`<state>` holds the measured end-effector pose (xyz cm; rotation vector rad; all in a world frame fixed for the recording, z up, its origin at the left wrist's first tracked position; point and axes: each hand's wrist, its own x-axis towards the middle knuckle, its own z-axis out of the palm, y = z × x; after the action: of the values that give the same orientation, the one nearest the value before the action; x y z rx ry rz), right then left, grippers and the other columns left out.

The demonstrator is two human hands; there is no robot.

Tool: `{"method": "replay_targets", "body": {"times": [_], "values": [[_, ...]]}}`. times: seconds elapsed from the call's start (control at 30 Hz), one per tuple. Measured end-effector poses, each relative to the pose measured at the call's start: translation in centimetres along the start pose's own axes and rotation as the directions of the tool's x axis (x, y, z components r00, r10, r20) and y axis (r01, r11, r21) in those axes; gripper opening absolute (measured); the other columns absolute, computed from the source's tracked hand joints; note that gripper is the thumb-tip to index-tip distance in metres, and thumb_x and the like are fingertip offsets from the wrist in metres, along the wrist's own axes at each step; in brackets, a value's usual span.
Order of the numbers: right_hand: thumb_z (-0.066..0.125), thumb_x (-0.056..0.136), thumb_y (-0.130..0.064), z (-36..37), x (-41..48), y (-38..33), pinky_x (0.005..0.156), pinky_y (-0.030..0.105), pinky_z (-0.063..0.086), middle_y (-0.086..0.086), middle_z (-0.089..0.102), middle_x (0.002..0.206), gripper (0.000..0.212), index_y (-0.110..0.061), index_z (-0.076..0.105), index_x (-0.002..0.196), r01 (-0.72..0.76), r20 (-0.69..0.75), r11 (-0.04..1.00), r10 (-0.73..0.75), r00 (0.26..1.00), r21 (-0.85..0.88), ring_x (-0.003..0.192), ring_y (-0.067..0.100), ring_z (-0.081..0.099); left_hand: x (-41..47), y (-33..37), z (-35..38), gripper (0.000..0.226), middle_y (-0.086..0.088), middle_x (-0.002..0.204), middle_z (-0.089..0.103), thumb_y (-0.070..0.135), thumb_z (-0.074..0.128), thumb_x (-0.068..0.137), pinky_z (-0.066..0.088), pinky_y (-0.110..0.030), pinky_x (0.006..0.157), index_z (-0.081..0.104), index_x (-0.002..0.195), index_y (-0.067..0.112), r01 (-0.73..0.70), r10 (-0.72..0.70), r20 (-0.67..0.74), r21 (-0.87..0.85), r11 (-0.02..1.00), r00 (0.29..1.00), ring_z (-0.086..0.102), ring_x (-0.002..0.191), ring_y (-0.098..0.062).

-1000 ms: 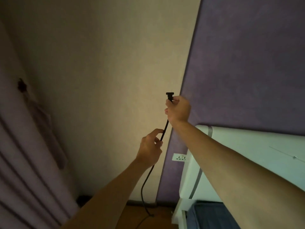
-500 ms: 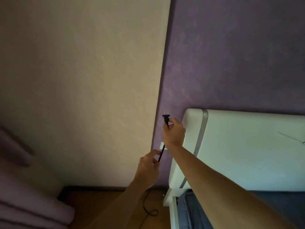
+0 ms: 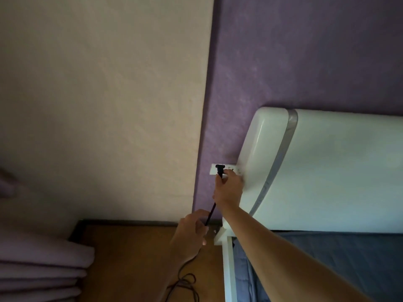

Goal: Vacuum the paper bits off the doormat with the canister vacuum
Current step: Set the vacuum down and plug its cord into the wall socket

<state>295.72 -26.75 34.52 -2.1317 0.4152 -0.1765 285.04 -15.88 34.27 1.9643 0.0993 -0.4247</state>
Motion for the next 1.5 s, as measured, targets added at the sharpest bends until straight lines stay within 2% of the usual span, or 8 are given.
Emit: {"method": "replay_targets", "body": {"times": [0.2, 0.27, 0.4, 0.53, 0.73, 0.83, 1.1, 1.5], "values": [[0.063, 0.093, -0.010, 0.8, -0.1, 1.4, 0.073, 0.044, 0.058, -0.007, 0.055, 0.074, 0.018, -0.004, 0.059, 0.110, 0.002, -0.050, 1.000, -0.002, 0.999, -0.001, 0.075, 0.022, 0.065, 1.4, -2.5, 1.3, 0.029, -0.004, 0.078, 0.067, 0.005, 0.054, 0.098, 0.050, -0.015, 0.057, 0.061, 0.122, 0.020, -0.004, 0.004, 0.001, -0.001, 1.000, 1.000, 0.067, 0.062, -0.010], [0.064, 0.093, -0.011, 1.4, 0.0, 1.8, 0.073, 0.045, 0.058, -0.004, 0.057, 0.077, 0.017, -0.005, 0.060, 0.108, -0.001, -0.080, 1.000, 0.003, 0.997, 0.018, 0.075, 0.023, 0.065, 1.8, -3.1, 1.7, 0.031, -0.002, 0.079, 0.067, 0.005, 0.055, 0.098, 0.052, -0.016, 0.059, 0.059, 0.121, 0.024, 0.011, -0.011, 0.009, -0.010, 1.000, 1.000, 0.068, 0.064, -0.011], [0.065, 0.092, -0.015, 2.5, 0.5, 2.7, 0.072, 0.044, 0.058, -0.001, 0.061, 0.081, 0.018, -0.005, 0.061, 0.106, -0.006, -0.117, 1.000, 0.009, 0.993, 0.027, 0.077, 0.022, 0.066, 2.8, -4.0, 2.4, 0.033, -0.004, 0.074, 0.068, 0.003, 0.056, 0.097, 0.049, -0.015, 0.056, 0.059, 0.123, 0.021, 0.002, -0.002, 0.000, -0.011, 1.000, 1.000, 0.066, 0.061, -0.008], [0.062, 0.094, -0.014, 3.4, 0.8, 3.5, 0.077, 0.046, 0.058, 0.010, 0.068, 0.095, 0.018, -0.005, 0.060, 0.109, -0.047, -0.124, 0.999, 0.048, 0.991, 0.008, 0.088, 0.027, 0.067, 3.2, -4.8, 2.8, 0.031, -0.006, 0.074, 0.068, 0.002, 0.054, 0.098, 0.046, -0.013, 0.053, 0.061, 0.121, 0.020, -0.010, 0.010, 0.000, -0.022, 1.000, 1.000, 0.064, 0.059, -0.006], [0.055, 0.098, -0.012, 4.1, 1.4, 4.0, 0.085, 0.041, 0.055, 0.017, 0.064, 0.112, 0.021, -0.002, 0.055, 0.117, -0.150, -0.118, 0.986, 0.140, 0.983, -0.073, 0.102, 0.032, 0.065, 4.1, -5.8, 3.6, 0.030, 0.002, 0.072, 0.065, 0.000, 0.050, 0.099, 0.048, -0.014, 0.056, 0.063, 0.122, 0.016, -0.022, 0.022, 0.001, -0.020, 1.000, 1.000, 0.065, 0.060, -0.009], [0.052, 0.099, -0.011, 4.3, 1.8, 3.9, 0.088, 0.042, 0.055, 0.018, 0.064, 0.114, 0.021, -0.001, 0.053, 0.117, -0.169, -0.116, 0.982, 0.159, 0.980, -0.085, 0.105, 0.033, 0.064, 4.5, -5.9, 3.6, 0.030, 0.002, 0.073, 0.066, 0.000, 0.050, 0.099, 0.051, -0.017, 0.060, 0.063, 0.121, 0.016, -0.050, 0.050, 0.010, -0.016, 0.999, 0.999, 0.066, 0.062, -0.011], [0.050, 0.099, -0.008, 4.4, 1.9, 4.0, 0.092, 0.042, 0.052, 0.019, 0.061, 0.122, 0.028, -0.003, 0.050, 0.126, -0.179, -0.105, 0.976, 0.166, 0.981, -0.127, 0.113, 0.034, 0.061, 4.4, -5.7, 3.8, 0.030, 0.011, 0.078, 0.062, 0.000, 0.050, 0.099, 0.047, -0.012, 0.054, 0.062, 0.123, 0.014, -0.067, 0.067, 0.019, -0.023, 0.998, 0.998, 0.066, 0.062, -0.003], [0.051, 0.099, -0.004, 4.1, 1.8, 3.8, 0.092, 0.037, 0.051, 0.018, 0.063, 0.125, 0.026, -0.003, 0.052, 0.125, -0.161, -0.106, 0.973, 0.144, 0.984, -0.169, 0.117, 0.031, 0.061, 4.6, -6.2, 4.7, 0.031, 0.004, 0.079, 0.064, 0.000, 0.053, 0.097, 0.048, -0.012, 0.057, 0.061, 0.123, 0.015, -0.029, 0.029, 0.003, -0.059, 0.998, 1.000, 0.066, 0.065, -0.003]]}}
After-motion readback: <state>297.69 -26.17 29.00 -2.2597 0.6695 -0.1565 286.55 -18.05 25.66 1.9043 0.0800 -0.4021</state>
